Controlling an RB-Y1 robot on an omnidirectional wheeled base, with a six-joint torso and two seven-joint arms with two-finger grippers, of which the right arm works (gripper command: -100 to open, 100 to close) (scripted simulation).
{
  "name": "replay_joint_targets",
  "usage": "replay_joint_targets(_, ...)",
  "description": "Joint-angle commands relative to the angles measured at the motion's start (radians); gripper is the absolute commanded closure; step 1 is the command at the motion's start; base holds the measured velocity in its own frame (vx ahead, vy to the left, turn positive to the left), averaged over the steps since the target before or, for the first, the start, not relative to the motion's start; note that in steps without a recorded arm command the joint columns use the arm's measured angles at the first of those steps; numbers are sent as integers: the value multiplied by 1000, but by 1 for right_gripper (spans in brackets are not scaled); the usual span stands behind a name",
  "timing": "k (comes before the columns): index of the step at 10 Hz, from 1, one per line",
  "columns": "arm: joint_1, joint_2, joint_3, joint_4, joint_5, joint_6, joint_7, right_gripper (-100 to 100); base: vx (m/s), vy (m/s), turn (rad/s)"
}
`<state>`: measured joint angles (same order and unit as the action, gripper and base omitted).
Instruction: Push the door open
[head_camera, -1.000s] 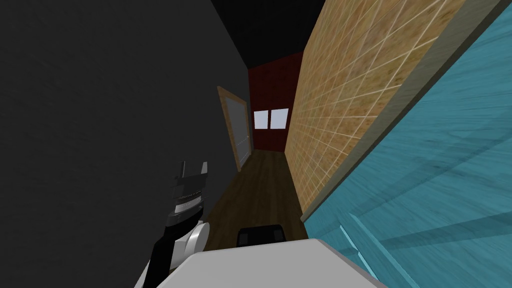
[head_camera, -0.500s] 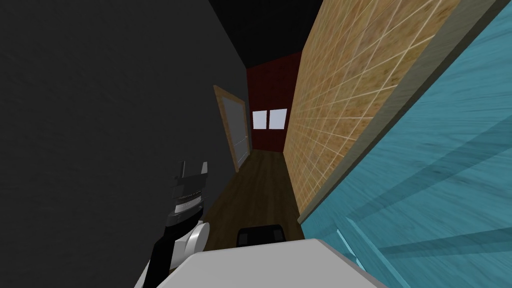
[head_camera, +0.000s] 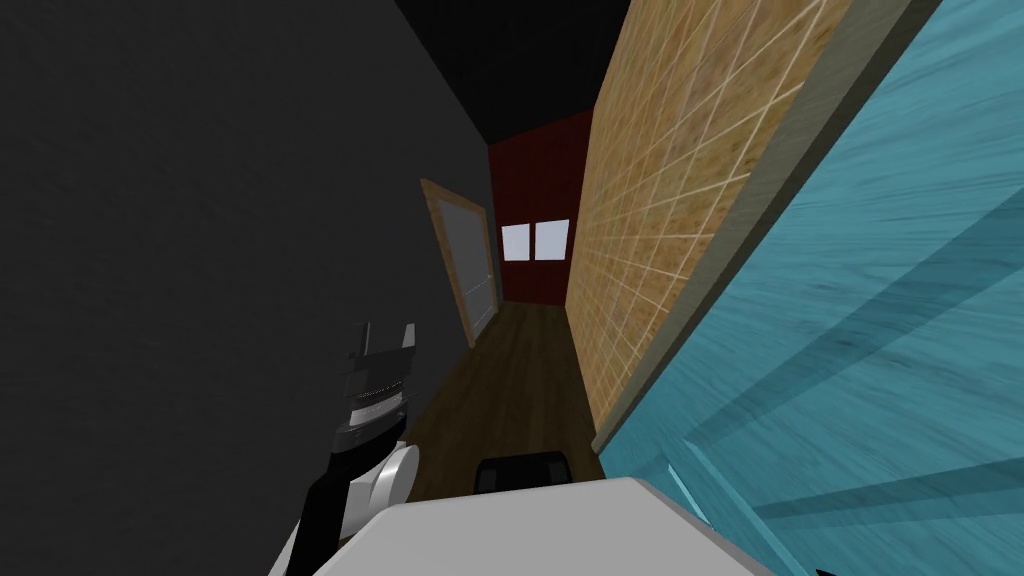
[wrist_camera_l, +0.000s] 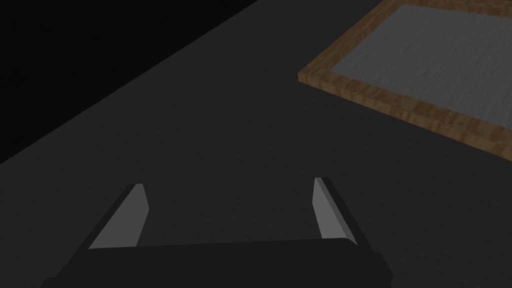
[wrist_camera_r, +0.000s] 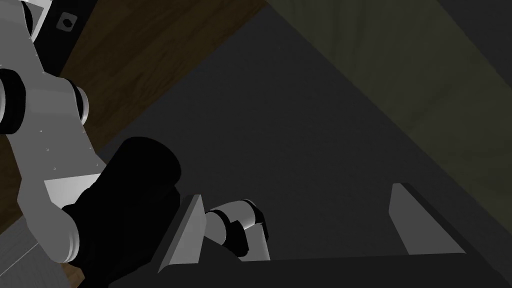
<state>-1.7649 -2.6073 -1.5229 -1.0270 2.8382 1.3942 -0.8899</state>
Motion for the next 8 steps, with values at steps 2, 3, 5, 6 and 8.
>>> replay_joint_targets(2, -55, -52, -42, 23, 53, 32, -16, -100, 4, -145, -4)
replay_joint_targets(3, -75, -72, -57, 37, 73, 46, -23, -100, 13, -175, -10)
replay_joint_targets(5, -106, -102, -79, 57, 102, 68, -33, -100, -17, -129, 1)
replay_joint_targets(6, -126, -121, -94, 70, 122, 83, -40, -100, -28, -115, -1)
replay_joint_targets(8, -146, -141, -109, 84, 142, 97, -47, -100, -22, -112, 4)
